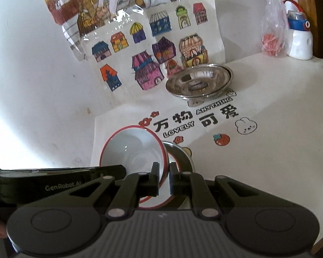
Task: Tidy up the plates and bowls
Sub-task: 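Lift the second white bowl with both tools and carry it over the steel bowl, then lower the white bowl onto the stacked bowls and open both tools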
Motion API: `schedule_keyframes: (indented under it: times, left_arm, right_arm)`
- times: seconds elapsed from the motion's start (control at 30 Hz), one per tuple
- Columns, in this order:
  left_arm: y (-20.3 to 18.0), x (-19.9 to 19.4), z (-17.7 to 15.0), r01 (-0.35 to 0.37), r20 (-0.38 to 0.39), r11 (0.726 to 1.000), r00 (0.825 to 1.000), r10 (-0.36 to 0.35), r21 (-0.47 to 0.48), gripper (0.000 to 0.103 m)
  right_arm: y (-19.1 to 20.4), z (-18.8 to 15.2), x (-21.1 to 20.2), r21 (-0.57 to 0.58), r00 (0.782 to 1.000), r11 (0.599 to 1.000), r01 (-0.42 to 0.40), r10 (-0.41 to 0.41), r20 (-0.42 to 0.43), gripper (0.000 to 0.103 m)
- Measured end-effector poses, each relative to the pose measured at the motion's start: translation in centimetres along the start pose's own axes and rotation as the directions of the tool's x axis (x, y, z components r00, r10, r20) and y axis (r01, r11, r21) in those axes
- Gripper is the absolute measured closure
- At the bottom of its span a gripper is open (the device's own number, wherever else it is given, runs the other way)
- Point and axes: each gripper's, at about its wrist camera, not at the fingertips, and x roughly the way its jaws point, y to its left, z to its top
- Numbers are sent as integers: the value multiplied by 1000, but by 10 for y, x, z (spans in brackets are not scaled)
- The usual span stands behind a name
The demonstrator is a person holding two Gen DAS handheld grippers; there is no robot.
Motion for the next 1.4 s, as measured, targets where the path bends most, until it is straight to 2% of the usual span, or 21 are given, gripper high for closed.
schedule_keyframes:
  times: [0.3, 0.77, 1.0, 1.17, 1.4]
  left_arm:
    - [1, 13, -8, -34, -47, 999, 998, 36, 36, 93]
    - [-12, 18, -8, -101, -55, 983, 992, 110, 151, 92]
    - [-12, 25, -7, -105, -60, 980, 991, 117, 168, 92]
    - [-8, 27, -6, -88, -69, 985, 993, 99, 151, 92]
    - [-7, 26, -8, -83, -65, 985, 993, 94, 153, 91]
  right_arm:
    - [0, -4, 8, -11, 998, 1000, 0, -1, -55, 93]
    - [2, -2, 15, -21, 997, 1000, 20, -22, -73, 92]
    - [3, -1, 14, -56, 997, 997, 48, -52, -59, 88]
    - [2, -1, 13, -57, 997, 998, 41, -44, -58, 88]
    - [10, -8, 11, -121, 998, 991, 56, -59, -19, 88]
